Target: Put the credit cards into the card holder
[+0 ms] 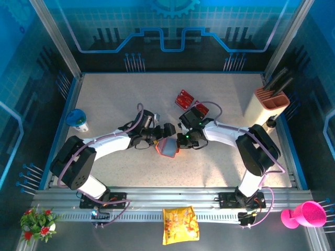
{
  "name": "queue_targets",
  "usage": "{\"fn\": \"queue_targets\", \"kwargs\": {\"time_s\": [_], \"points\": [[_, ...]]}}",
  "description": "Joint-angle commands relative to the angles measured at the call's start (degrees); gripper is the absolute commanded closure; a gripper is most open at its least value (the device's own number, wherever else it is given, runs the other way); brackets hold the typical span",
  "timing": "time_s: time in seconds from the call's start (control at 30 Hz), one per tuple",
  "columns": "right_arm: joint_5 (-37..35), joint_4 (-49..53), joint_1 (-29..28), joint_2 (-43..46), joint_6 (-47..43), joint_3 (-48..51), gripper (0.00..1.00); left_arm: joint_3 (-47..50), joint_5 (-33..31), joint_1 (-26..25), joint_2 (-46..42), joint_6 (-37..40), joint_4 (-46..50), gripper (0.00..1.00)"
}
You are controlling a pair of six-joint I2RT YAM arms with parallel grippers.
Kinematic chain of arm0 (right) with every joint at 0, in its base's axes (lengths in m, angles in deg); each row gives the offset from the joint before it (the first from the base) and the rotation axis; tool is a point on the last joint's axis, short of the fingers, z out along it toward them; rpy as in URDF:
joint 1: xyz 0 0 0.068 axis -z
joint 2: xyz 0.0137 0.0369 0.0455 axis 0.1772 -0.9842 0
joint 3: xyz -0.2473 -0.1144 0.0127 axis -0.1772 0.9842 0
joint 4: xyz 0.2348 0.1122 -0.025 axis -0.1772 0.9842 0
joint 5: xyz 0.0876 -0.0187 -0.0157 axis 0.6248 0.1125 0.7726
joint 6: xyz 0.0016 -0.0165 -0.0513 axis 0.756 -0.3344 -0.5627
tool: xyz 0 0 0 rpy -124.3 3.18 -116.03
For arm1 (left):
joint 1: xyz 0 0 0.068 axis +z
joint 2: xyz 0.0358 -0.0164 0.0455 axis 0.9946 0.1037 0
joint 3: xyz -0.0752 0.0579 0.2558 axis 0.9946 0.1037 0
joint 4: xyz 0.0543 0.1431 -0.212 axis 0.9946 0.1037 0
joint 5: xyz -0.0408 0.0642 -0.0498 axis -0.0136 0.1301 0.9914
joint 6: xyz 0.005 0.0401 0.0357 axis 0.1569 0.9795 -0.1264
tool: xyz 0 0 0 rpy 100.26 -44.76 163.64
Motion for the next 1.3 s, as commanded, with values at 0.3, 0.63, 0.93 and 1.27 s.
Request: {"fn": "queue_targets", "kwargs": {"time_s": [0.3,0.63,0.93,1.27], "points": [[5.3,-5.8,2.5,-2.1,2.1,1.0,0.92,-3.1,3.6,0.1,-0.5,-1.6,-1.3,0.01],[4.1,-4.3,7.4,5.5,2.6,3.6,0.54,-6.2,4.4,-1.3,1.6,-1.8,-1.4,0.01],[4.6,-2.4,8.2,9.2,2.7,6.3,0.54,-6.5,4.4,-2.6,3.7,-0.8,0.0,0.01],[3.2,-1.2,8.2,12.8,3.7,11.0,0.54,-6.5,3.6,-3.3,8.3,1.0,3.7,0.01]]}}
